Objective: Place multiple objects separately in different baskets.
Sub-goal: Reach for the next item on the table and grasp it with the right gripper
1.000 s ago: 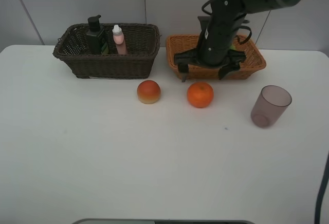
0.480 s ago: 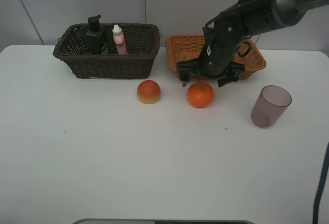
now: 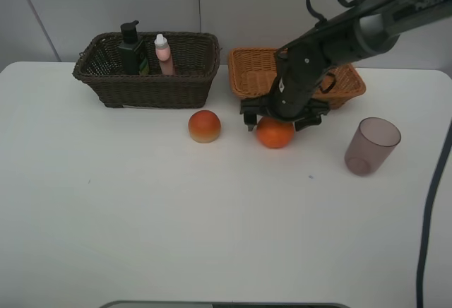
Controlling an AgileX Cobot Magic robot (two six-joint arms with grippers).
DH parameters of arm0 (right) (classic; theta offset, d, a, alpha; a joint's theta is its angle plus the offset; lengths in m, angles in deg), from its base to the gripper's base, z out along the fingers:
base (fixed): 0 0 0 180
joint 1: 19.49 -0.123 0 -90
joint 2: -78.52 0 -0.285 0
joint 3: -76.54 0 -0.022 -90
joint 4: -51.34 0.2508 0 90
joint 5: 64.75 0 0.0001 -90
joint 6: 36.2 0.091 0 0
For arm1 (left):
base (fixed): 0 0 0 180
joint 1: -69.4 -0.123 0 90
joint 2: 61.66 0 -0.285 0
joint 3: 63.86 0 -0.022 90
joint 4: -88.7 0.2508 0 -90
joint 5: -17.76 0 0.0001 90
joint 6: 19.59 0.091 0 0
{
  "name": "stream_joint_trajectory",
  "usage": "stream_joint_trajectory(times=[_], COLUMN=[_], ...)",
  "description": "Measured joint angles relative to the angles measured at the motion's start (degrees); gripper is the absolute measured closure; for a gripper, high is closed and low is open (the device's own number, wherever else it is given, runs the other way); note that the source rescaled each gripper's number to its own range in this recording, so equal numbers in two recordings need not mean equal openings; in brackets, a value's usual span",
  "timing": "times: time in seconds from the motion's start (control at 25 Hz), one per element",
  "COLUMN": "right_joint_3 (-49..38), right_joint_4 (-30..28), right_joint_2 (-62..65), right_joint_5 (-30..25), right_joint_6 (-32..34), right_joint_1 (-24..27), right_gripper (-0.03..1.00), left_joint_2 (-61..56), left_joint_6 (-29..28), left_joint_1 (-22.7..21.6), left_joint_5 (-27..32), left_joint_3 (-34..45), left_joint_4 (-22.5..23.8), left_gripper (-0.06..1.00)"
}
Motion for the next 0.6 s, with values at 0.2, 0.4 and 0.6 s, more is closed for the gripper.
stream_joint_trajectory(times=[0.2,0.4,0.6], right_joint_3=[0.0,0.0,0.0], right_joint_4=[0.0,-0.6,-1.0], right_joint_2=[-1.3,-1.7,-1.7], right_joint_5=[0.7,0.7,0.1], right_joint_6=[0.1,0.1,0.1], right_joint_1=[0.0,0.0,0.0], right_gripper=[-0.03,-0.03,0.13], left_joint_2=[0.0,0.0,0.0], left_joint_6=[0.0,0.0,0.0], left_joint_1=[0.0,0.0,0.0], left_joint_5=[0.0,0.0,0.0], left_joint_3=[0.0,0.0,0.0], left_joint_4=[0.0,0.0,0.0], left_gripper=[0.00,0.00,0.00])
